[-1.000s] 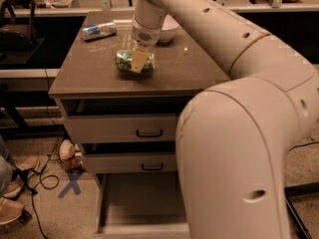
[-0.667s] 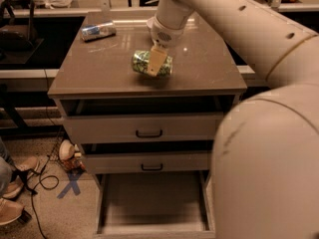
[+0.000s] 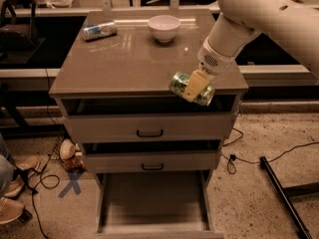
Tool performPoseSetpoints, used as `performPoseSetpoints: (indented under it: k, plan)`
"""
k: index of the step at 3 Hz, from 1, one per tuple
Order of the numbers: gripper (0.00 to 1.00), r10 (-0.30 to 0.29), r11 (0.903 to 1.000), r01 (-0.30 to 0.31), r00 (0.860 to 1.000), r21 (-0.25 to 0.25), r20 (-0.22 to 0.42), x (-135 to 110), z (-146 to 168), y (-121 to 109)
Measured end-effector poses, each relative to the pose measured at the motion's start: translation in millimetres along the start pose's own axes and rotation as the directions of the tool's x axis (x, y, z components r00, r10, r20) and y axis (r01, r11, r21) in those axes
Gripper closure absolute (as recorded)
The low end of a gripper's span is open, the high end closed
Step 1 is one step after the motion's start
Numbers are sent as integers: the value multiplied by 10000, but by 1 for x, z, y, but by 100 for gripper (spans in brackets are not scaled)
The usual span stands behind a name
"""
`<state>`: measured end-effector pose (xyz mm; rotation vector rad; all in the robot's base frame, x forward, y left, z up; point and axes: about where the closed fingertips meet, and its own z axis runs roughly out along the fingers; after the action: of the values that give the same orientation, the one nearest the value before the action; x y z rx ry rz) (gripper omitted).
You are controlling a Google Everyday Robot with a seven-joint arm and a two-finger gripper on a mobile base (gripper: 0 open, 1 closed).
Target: Place green can into bottom drawer
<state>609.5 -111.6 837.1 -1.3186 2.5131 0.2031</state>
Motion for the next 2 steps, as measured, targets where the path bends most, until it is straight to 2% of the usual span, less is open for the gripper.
performPoseSetpoints:
  k: [1, 2]
  plan:
    - [100, 4, 10000, -4, 10000, 0, -8, 0, 0, 0]
    - [100, 913, 9958, -912, 9958, -74, 55, 37, -11, 10]
